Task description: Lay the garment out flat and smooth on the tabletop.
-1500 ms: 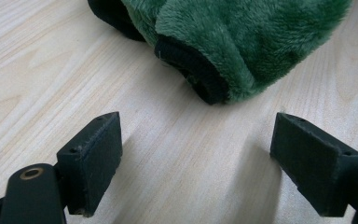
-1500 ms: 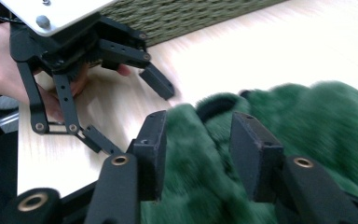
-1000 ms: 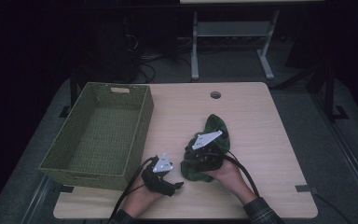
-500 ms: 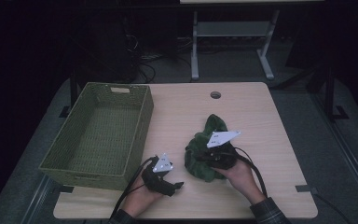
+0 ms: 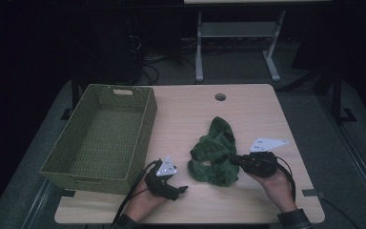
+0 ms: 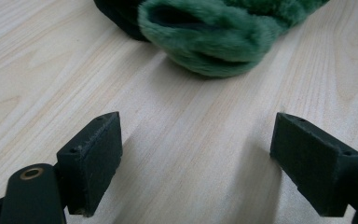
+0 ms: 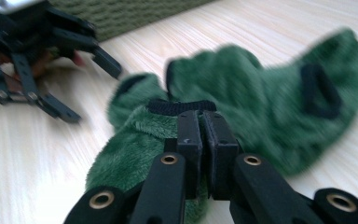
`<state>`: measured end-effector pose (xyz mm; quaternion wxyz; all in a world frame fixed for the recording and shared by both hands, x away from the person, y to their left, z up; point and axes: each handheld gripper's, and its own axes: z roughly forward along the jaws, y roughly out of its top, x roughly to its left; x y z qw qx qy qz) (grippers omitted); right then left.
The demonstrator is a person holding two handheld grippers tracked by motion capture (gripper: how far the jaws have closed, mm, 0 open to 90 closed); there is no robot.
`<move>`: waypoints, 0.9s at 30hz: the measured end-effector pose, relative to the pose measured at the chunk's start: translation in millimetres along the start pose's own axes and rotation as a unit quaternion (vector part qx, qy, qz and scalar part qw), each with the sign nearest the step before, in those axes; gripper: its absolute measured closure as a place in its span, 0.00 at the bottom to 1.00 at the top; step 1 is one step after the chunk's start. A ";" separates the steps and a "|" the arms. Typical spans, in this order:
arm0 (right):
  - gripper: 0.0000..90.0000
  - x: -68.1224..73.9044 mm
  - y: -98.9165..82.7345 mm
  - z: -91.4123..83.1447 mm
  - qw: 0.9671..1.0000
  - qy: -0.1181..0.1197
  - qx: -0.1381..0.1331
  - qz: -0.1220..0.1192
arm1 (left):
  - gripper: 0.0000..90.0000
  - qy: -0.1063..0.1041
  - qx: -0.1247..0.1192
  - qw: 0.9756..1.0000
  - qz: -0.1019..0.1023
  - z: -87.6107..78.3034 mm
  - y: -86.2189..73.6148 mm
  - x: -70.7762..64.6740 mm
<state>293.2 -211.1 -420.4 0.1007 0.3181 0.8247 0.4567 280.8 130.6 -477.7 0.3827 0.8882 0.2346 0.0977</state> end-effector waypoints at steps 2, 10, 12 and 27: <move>0.95 -2.5 -4.6 -2.6 1.000 -0.003 0.002 0.003 | 0.18 0.000 0.000 1.000 0.000 0.0 0.0 0.0; 0.92 -11.8 -42.3 -15.6 0.998 -0.039 0.037 0.024 | 0.18 0.000 0.001 1.000 0.001 -0.2 0.0 0.1; 0.91 -13.6 -49.3 -19.4 0.998 -0.046 0.042 0.028 | 0.18 0.000 0.001 1.000 0.002 -0.2 0.0 0.2; 0.85 -9.2 -52.9 -60.8 0.997 -0.056 0.004 0.048 | 0.23 -0.002 -0.003 1.000 -0.010 -5.7 10.9 -1.0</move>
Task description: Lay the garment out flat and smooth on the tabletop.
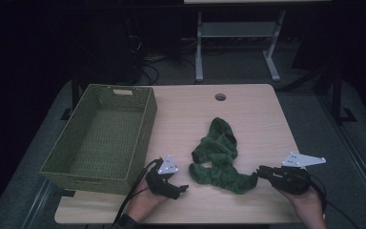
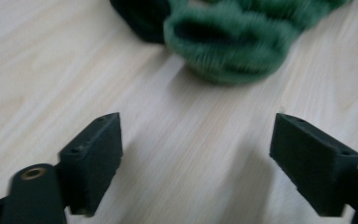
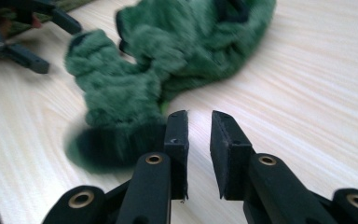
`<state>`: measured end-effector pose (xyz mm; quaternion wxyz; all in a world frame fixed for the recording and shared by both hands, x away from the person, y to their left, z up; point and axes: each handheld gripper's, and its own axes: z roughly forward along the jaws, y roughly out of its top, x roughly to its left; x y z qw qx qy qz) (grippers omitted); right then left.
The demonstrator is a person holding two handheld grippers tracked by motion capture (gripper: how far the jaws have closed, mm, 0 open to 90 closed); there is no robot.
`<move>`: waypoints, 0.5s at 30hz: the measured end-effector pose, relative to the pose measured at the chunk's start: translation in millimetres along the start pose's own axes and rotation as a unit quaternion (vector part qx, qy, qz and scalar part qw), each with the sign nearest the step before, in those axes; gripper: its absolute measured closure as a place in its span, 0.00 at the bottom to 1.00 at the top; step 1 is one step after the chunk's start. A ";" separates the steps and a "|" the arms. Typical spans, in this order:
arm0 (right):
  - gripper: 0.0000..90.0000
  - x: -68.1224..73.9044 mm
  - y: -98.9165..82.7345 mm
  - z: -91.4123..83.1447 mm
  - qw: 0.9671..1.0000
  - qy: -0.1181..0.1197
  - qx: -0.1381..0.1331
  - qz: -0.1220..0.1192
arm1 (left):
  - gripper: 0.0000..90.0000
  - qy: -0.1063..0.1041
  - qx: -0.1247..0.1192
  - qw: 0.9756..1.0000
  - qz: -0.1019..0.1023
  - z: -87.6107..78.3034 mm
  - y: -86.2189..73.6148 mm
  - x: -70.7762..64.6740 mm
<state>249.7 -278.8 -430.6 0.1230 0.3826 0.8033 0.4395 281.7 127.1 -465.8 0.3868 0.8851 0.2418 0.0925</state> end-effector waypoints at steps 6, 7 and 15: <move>0.88 10.2 10.0 -2.0 1.000 0.015 -0.004 -0.015 | 0.50 -0.016 -0.032 0.999 0.008 -10.2 15.9 1.5; 0.89 11.8 10.6 -2.4 1.000 0.018 -0.003 -0.016 | 0.53 -0.021 -0.040 0.999 0.013 -11.7 23.3 2.1; 0.98 24.3 -4.4 1.1 0.999 0.035 0.021 -0.016 | 0.94 -0.061 -0.037 0.996 0.049 -0.3 53.9 -4.6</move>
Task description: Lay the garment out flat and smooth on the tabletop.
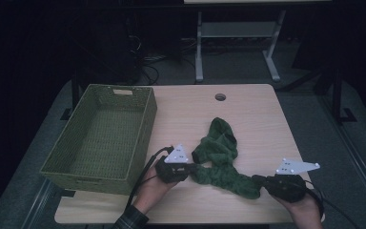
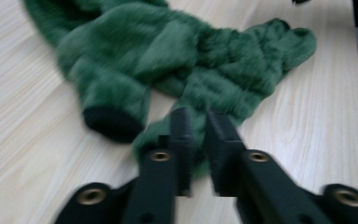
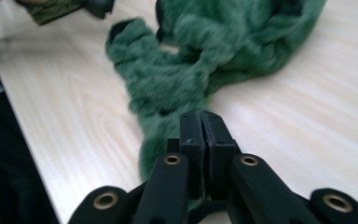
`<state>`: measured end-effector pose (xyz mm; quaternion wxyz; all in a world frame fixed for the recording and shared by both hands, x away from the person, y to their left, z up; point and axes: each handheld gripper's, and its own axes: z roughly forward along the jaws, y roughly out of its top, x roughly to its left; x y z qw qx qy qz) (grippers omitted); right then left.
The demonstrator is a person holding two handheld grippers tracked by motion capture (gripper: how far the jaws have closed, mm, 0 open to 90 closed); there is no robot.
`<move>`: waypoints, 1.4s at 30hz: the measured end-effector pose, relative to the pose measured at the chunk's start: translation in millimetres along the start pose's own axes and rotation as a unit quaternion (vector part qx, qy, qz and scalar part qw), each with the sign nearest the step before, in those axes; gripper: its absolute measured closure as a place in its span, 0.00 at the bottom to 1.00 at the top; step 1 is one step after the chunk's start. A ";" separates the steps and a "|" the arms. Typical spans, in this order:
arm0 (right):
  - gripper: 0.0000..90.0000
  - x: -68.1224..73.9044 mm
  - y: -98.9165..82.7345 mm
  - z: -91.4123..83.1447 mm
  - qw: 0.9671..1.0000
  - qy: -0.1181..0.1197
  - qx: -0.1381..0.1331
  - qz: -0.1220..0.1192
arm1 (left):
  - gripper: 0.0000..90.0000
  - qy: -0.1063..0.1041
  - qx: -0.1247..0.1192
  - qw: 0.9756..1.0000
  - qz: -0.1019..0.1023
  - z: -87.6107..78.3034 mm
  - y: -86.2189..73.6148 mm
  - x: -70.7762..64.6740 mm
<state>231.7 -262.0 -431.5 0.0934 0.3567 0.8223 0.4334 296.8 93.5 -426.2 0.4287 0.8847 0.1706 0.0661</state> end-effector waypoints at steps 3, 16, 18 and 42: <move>0.98 3.0 -5.1 2.2 1.000 0.004 0.008 0.000 | 0.98 -0.010 0.009 1.000 0.006 12.9 8.8 0.8; 1.00 3.0 -24.0 24.7 0.996 -0.014 0.091 0.000 | 0.99 -0.027 0.087 0.996 -0.020 40.5 -10.1 10.0; 1.00 1.7 -23.8 24.4 0.996 -0.015 0.093 0.004 | 0.99 -0.030 0.087 0.995 -0.023 36.7 -13.9 8.1; 0.85 -20.3 -3.0 17.7 0.997 -0.035 0.070 0.000 | 0.67 -0.040 0.035 0.997 -0.060 2.5 -33.3 -9.2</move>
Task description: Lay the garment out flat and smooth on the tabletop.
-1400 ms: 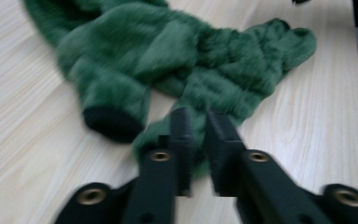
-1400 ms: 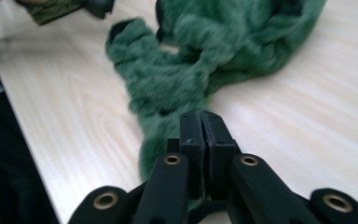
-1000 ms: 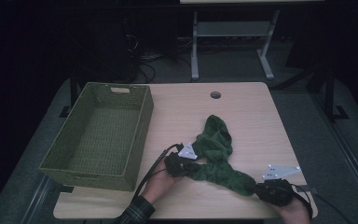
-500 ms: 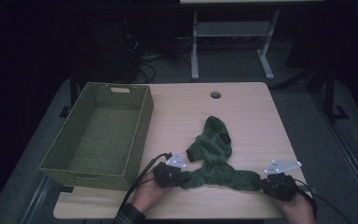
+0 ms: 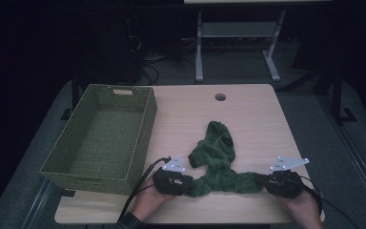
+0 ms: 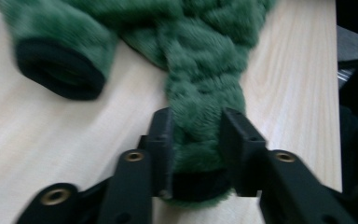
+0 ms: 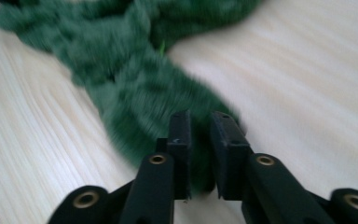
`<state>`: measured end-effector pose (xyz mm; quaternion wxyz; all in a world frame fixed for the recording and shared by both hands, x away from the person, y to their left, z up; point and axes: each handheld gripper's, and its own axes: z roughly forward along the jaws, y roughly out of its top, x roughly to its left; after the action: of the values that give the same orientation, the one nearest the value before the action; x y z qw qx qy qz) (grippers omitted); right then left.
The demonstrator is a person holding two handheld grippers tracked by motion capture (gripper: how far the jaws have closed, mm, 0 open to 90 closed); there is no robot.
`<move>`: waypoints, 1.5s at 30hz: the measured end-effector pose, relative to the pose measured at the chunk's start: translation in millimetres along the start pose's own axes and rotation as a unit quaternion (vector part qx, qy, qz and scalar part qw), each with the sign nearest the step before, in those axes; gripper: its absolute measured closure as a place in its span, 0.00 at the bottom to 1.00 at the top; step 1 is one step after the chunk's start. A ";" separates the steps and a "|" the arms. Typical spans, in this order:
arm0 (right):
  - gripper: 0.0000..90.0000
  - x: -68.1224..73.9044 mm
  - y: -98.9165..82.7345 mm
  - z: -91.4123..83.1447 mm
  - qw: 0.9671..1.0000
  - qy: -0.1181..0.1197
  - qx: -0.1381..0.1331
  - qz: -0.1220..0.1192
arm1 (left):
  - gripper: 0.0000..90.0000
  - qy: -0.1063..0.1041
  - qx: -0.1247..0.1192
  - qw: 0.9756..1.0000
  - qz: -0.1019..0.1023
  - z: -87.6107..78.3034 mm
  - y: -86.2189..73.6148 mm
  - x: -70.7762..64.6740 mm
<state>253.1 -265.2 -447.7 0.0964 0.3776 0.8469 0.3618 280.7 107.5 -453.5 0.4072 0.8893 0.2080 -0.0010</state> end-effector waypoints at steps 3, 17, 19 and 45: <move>0.79 -0.4 12.5 0.7 1.000 0.008 -0.013 0.004 | 0.58 0.021 -0.014 1.000 -0.011 -5.3 8.0 6.9; 0.55 -15.7 76.0 30.6 0.999 0.003 -0.041 -0.003 | 0.45 0.069 -0.024 0.997 -0.034 7.4 24.3 43.9; 0.52 -18.3 83.4 36.8 0.999 0.004 -0.045 0.001 | 0.44 0.064 -0.027 0.997 -0.038 11.3 24.9 48.0; 0.87 -31.3 111.9 65.2 0.998 0.046 -0.045 -0.005 | 0.89 0.037 -0.003 0.999 -0.023 28.8 31.5 56.0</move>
<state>367.1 -201.5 -421.3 0.0757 0.3513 0.8354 0.4158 348.4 88.9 -459.5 0.4015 0.8828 0.2430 0.0229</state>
